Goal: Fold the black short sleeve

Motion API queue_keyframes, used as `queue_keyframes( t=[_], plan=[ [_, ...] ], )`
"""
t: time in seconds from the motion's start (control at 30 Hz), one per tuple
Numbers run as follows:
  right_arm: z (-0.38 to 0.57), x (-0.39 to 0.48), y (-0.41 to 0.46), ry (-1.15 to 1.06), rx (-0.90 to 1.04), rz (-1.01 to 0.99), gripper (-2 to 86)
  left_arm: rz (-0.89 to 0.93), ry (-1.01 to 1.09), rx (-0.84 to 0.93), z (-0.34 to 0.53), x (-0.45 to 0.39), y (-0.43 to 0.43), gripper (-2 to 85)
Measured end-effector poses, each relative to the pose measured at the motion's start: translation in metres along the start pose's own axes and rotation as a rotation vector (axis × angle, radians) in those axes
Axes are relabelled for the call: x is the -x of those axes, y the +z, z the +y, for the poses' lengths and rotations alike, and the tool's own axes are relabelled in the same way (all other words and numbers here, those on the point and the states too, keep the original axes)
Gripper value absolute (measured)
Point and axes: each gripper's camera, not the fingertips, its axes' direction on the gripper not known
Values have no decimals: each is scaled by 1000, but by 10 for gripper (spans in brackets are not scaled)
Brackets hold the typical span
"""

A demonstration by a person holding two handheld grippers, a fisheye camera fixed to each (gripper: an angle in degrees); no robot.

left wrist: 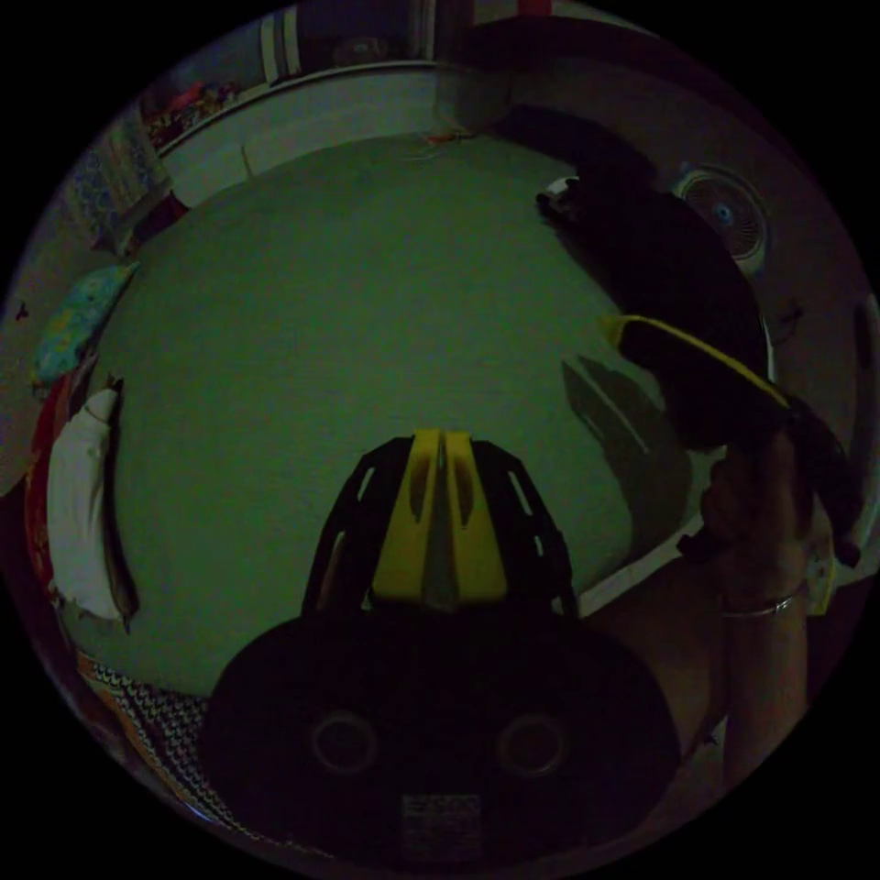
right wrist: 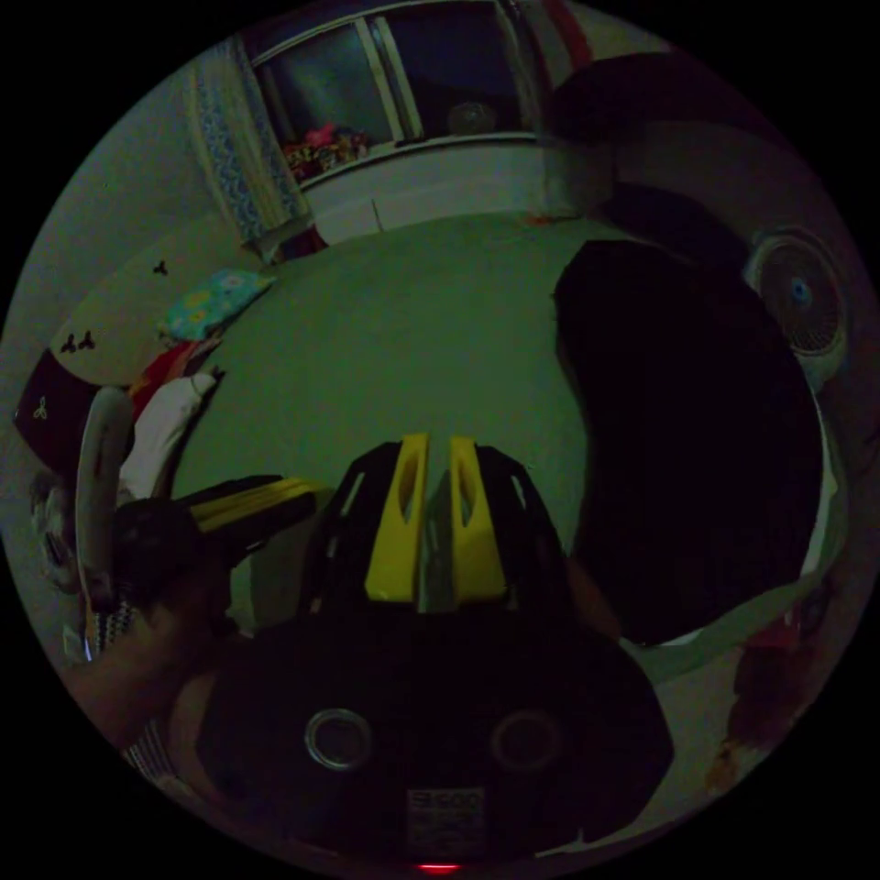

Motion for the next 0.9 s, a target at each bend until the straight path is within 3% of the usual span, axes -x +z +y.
queue_keyframes(
  t=[0.3, 0.9],
  plan=[
    [-12, 3, -3, -68, 8, -53, -7, -15, -56, 1, 0, 7, 8, -1],
    [-39, -36, -23, 69, -11, -120, -9, -42, -84, 11, 15, -13, 9, -1]
  ],
)
